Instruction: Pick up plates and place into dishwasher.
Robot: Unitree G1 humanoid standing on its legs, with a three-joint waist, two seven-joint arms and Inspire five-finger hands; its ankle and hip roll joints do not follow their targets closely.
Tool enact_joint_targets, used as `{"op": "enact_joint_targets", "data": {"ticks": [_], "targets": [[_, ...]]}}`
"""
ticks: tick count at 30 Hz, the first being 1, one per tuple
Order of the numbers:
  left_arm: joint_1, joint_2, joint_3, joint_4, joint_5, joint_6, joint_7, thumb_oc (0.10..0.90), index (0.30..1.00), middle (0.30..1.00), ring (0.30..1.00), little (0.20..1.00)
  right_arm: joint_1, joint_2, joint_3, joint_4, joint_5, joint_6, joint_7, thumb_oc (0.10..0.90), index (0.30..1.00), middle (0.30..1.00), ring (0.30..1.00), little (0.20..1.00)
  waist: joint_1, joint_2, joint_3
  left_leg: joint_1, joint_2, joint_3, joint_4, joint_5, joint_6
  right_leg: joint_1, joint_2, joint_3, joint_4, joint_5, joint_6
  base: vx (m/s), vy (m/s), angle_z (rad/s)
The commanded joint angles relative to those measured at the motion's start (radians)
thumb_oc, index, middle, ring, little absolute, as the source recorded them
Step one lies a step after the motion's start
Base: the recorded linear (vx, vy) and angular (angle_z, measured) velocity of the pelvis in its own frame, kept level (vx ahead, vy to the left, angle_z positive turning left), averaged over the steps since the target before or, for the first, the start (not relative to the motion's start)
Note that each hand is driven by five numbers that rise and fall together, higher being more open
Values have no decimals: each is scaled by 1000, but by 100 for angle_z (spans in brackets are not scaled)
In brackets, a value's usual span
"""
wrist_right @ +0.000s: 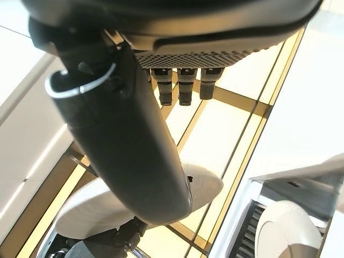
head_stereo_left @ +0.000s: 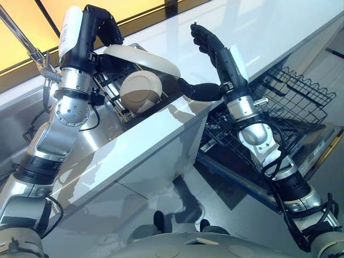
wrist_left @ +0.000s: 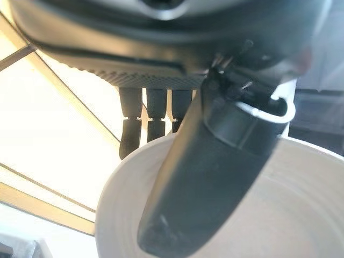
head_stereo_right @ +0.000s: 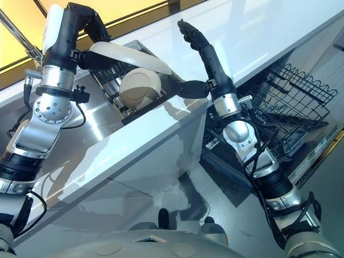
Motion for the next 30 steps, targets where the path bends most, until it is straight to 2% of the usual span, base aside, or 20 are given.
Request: {"op": "enact_joint_targets", "data": {"ticks": [1,7,13,14,15,20,22,23,30], "targets": [[-185,-16,-16,-70,-23,-55,63,100,300,300,300,200,-174,51,20,-52,-7,-67,-36,800,900,900,900,900,9,-14,-104,31,-88,-4,10,-128,27,-79,78,-28,116,-43,5,0,0,0],[-212,-71,-59,-73,-40,-54,60,100,300,300,300,200,-210,93,60,-18,21,-20,-35,800,900,900,900,900,13,-17,-105,33,-89,-12,11,-128,27,-75,77,-34,118,-46,1,4,-3,1],[-231,-89,-75,-87,-59,-43,55,100,300,300,300,200,-205,119,66,-3,42,-23,-65,800,900,900,900,900,13,-18,-108,33,-88,-10,8,-126,26,-72,78,-40,111,-44,0,4,-1,6],[-235,-91,-77,-88,-61,-40,52,100,300,300,300,200,-206,123,65,-4,33,-27,-71,759,865,865,865,859,12,-17,-107,33,-88,-10,8,-126,26,-71,78,-41,110,-43,0,-3,-8,9],[-236,-96,-80,-89,-58,-36,45,100,300,300,300,200,-207,129,64,-6,20,-31,-77,100,300,300,300,200,12,-17,-107,33,-88,-9,8,-126,25,-72,79,-42,108,-42,0,-3,-7,5],[-230,-101,-86,-87,-28,-20,29,100,300,300,300,200,-214,125,55,-15,-34,-40,-91,100,300,300,300,200,9,-17,-106,34,-90,-7,7,-128,26,-70,80,-36,100,-39,0,0,0,0],[-215,-94,-76,-89,-19,-22,25,196,382,382,382,296,-203,110,38,-22,-50,-49,-90,100,300,300,300,200,7,-17,-107,35,-89,-5,6,-129,26,-68,81,-34,96,-39,0,0,0,0],[-209,-89,-71,-91,-14,-22,23,207,392,392,392,307,-197,103,31,-25,-58,-53,-91,100,300,300,300,200,7,-17,-107,35,-89,-4,6,-129,26,-68,81,-34,96,-39,1,0,0,0],[-164,-44,-13,-104,7,-39,10,218,401,401,401,318,-139,35,-38,-41,-88,-93,-99,100,300,300,300,200,2,-15,-105,32,-81,-2,8,-127,27,-75,83,-30,126,-56,1,0,0,0]]}}
